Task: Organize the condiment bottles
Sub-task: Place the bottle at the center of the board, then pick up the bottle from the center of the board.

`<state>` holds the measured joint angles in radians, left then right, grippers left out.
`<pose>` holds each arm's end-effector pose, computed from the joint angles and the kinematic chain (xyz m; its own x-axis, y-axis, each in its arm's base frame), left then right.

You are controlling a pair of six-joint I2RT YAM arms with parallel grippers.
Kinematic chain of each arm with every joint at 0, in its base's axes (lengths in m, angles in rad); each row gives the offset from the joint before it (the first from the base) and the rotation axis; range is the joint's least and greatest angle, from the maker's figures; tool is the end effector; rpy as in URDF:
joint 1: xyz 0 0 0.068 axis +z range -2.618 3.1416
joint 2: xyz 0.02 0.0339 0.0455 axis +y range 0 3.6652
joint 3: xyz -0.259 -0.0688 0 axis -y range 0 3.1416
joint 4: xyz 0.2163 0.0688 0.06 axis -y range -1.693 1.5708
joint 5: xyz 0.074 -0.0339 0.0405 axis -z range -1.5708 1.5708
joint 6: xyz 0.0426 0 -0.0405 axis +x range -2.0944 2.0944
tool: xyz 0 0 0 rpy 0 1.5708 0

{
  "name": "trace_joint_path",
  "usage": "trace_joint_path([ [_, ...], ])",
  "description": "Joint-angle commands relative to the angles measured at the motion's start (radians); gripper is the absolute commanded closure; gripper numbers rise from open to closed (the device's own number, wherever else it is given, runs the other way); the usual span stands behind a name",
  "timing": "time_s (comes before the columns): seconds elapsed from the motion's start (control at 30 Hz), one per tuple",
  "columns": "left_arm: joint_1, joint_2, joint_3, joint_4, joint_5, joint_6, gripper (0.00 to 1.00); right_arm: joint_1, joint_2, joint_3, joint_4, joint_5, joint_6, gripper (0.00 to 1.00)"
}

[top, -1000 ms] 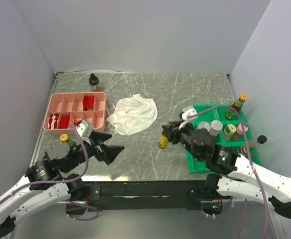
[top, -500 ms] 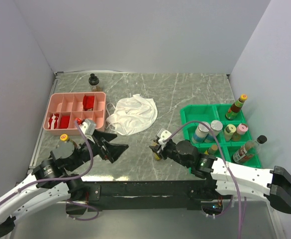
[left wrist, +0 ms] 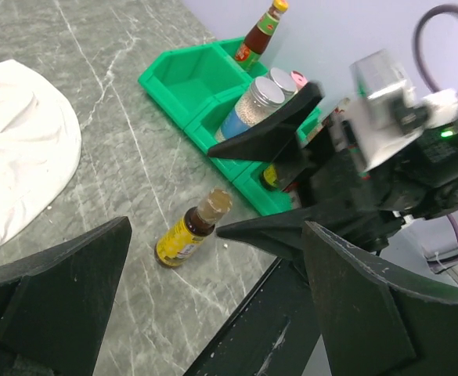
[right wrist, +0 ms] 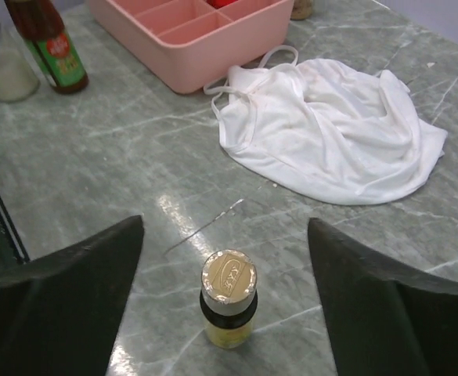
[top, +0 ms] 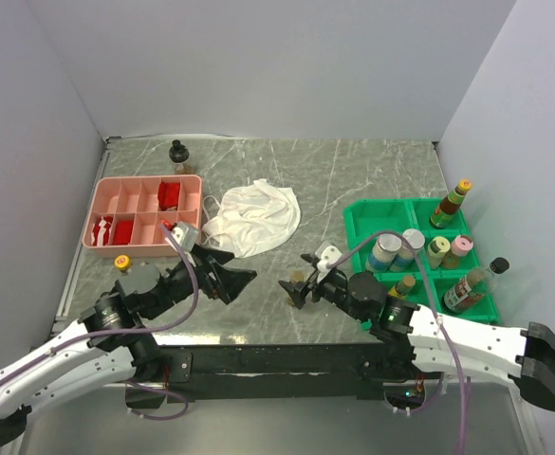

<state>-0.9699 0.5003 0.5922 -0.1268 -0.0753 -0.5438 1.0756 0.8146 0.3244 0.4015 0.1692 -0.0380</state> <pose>0.0699 -0.0964 0.3133 -0.4204 -0.2991 -0.8566 0.6573 0.5504 -0.5148 0.0904 0.1522 0.2427 -0.0121 -0.1013 -0.9948 -0.7886 0.6126 -0.0527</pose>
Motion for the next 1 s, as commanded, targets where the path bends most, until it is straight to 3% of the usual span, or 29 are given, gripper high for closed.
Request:
trace_joint_path([
  [0.0,0.003,0.056,-0.018,0.119,-0.001,-0.002,0.03,0.006,-0.097,0.119,-0.105,0.096,0.14,0.05],
  [0.13,0.003,0.165,-0.034,0.214,-0.026,0.031,0.01,0.004,-0.161,0.335,-0.433,0.346,0.381,0.04],
  [0.17,0.003,0.182,-0.04,0.236,-0.029,0.036,0.01,0.003,-0.167,0.411,-0.549,0.374,0.426,0.04],
  [0.27,0.003,0.26,-0.078,0.349,0.014,0.065,0.05,0.004,-0.198,0.526,-0.671,0.394,0.527,0.05],
  [0.5,-0.009,0.451,-0.137,0.625,0.114,0.149,0.21,0.003,-0.25,0.668,-0.705,0.323,0.451,0.04],
  [0.57,-0.019,0.51,-0.132,0.662,0.108,0.177,0.21,0.004,-0.275,0.647,-0.676,0.305,0.417,0.0],
  [0.97,-0.075,0.751,-0.059,0.774,0.172,0.246,0.19,0.004,-0.394,0.59,-0.655,0.308,0.385,0.0],
])
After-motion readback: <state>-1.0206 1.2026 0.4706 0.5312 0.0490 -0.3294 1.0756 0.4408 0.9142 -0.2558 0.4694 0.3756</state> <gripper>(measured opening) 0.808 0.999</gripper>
